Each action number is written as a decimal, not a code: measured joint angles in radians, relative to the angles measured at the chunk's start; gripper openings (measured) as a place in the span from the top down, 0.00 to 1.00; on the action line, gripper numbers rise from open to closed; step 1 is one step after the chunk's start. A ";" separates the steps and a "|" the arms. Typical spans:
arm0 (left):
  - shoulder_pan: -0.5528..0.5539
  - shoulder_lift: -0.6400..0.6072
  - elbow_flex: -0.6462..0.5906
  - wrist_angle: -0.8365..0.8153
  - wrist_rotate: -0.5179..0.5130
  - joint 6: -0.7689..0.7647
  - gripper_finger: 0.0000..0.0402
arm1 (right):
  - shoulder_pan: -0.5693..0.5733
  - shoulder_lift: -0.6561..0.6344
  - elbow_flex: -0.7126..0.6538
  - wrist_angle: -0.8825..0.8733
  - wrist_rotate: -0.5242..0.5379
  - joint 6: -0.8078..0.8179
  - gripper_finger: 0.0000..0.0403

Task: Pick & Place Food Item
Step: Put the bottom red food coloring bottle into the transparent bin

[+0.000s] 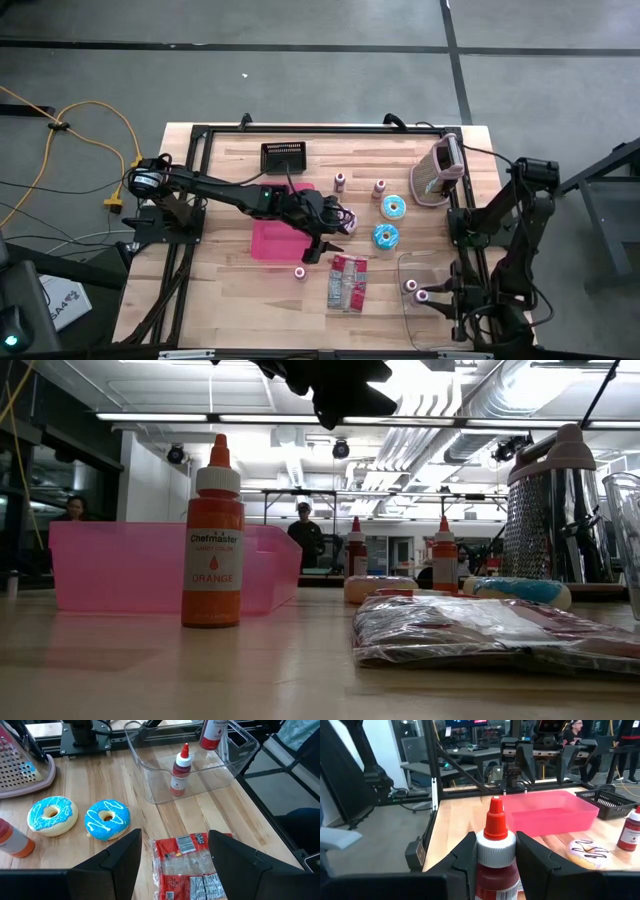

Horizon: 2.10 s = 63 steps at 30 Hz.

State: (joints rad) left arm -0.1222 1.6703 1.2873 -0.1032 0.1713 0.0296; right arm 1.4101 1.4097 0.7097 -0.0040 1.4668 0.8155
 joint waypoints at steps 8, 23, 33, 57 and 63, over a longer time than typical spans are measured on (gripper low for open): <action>0.000 0.000 0.000 -0.001 0.000 0.001 0.45 | 0.033 -0.102 0.000 -0.210 -0.027 0.111 0.76; 0.000 0.000 0.000 -0.001 0.000 0.009 0.45 | 0.133 -0.142 0.001 -0.718 -0.032 0.587 0.76; 0.003 0.000 0.000 -0.001 0.000 0.008 0.45 | 0.132 -0.142 -0.056 -0.927 -0.116 0.862 0.76; 0.024 0.000 0.000 -0.001 -0.001 0.004 0.45 | 0.128 -0.147 -0.200 -0.837 -0.139 0.921 0.76; 0.024 0.000 0.000 0.000 -0.001 0.004 0.45 | 0.092 -0.146 -0.203 -0.833 -0.122 0.836 0.76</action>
State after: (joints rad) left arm -0.0982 1.6703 1.2873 -0.1036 0.1703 0.0334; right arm 1.5025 1.2633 0.5072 -0.8368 1.3449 1.6517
